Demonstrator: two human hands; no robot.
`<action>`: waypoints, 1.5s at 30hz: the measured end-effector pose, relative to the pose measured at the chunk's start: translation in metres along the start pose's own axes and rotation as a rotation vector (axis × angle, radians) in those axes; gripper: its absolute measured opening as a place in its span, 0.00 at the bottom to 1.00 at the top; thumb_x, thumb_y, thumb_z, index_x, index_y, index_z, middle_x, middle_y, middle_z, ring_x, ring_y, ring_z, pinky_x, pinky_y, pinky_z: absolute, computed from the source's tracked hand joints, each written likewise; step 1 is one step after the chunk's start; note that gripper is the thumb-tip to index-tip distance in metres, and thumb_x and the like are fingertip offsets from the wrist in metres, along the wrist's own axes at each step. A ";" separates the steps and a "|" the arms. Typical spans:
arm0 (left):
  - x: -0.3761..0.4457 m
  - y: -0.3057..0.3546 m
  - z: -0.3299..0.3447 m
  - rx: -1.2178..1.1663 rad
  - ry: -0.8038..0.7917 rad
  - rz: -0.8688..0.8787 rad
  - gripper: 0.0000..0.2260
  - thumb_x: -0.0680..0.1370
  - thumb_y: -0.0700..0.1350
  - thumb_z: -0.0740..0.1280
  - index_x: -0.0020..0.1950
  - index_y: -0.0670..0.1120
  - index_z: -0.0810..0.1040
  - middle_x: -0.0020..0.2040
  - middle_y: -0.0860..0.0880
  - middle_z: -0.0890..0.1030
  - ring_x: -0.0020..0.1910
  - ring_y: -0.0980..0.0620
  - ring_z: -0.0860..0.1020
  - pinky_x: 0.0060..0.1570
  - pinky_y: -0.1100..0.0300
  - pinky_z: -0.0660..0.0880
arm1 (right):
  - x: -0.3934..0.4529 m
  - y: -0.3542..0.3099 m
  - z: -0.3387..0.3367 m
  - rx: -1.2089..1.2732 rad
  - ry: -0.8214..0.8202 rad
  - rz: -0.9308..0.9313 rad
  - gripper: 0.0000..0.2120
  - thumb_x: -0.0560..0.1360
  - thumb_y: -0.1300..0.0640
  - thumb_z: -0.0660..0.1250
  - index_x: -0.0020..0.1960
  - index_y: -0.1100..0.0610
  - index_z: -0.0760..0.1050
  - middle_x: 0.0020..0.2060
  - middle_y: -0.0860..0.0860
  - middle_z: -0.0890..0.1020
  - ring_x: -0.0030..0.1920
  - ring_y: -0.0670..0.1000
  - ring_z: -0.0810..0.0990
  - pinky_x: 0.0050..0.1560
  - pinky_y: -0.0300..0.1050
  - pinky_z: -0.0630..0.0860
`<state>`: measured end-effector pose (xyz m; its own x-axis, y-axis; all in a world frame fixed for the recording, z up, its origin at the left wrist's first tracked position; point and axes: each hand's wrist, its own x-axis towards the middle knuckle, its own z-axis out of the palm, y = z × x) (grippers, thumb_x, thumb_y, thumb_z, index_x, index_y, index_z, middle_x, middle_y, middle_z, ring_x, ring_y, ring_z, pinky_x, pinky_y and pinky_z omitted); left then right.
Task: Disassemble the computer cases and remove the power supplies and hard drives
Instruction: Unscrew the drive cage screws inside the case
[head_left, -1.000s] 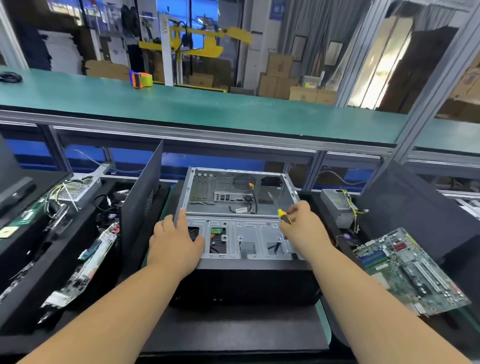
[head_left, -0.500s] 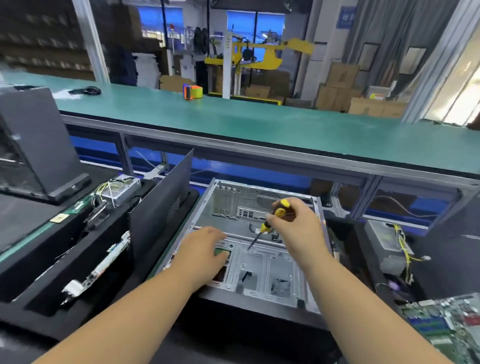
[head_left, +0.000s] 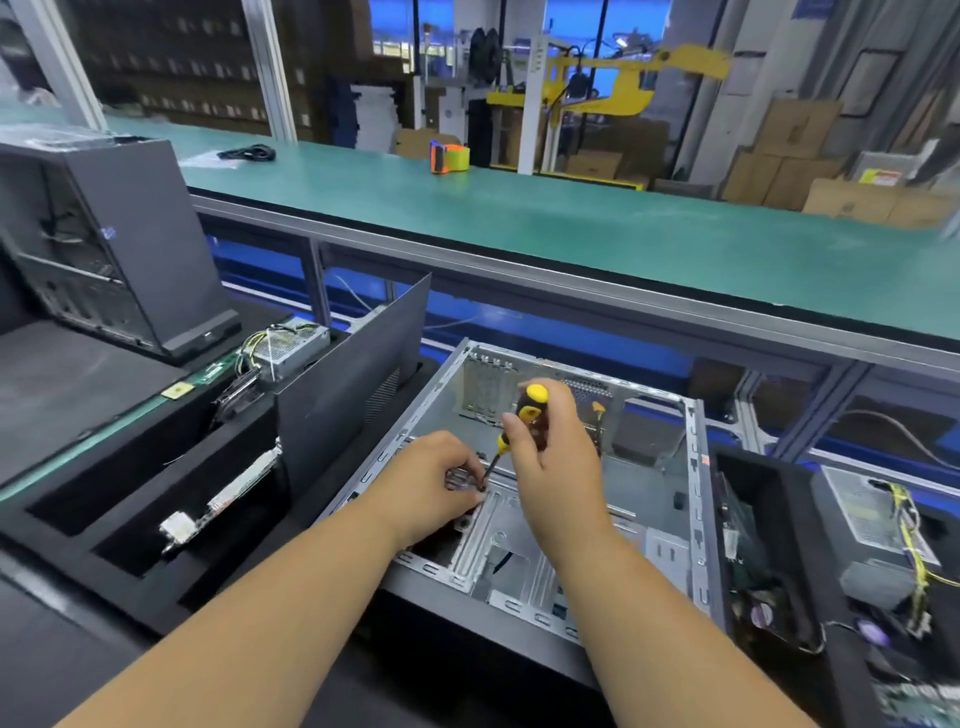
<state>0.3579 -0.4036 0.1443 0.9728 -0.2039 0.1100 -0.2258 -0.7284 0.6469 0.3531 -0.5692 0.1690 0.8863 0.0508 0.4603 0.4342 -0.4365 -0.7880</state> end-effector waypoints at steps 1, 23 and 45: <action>0.001 0.000 0.001 -0.010 0.004 -0.002 0.06 0.72 0.46 0.76 0.44 0.54 0.81 0.48 0.57 0.76 0.52 0.60 0.74 0.58 0.61 0.71 | -0.002 0.005 0.001 0.017 0.009 0.014 0.08 0.80 0.48 0.63 0.57 0.40 0.66 0.43 0.42 0.77 0.45 0.47 0.78 0.45 0.48 0.77; 0.005 -0.002 0.000 -0.014 0.001 0.003 0.08 0.72 0.45 0.74 0.41 0.56 0.77 0.47 0.56 0.75 0.52 0.54 0.74 0.56 0.53 0.73 | 0.020 0.002 0.010 -0.027 -0.143 -0.093 0.30 0.79 0.57 0.66 0.73 0.32 0.60 0.57 0.36 0.75 0.56 0.38 0.74 0.54 0.29 0.69; 0.004 0.000 -0.003 0.030 -0.033 -0.027 0.07 0.72 0.46 0.71 0.41 0.57 0.75 0.48 0.55 0.74 0.54 0.50 0.72 0.59 0.49 0.71 | 0.022 -0.007 0.024 0.078 0.006 -0.154 0.23 0.73 0.62 0.73 0.62 0.41 0.75 0.48 0.43 0.76 0.47 0.48 0.76 0.51 0.34 0.72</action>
<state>0.3616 -0.4021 0.1471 0.9764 -0.2050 0.0675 -0.2014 -0.7533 0.6261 0.3733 -0.5437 0.1754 0.8075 0.1067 0.5802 0.5762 -0.3533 -0.7370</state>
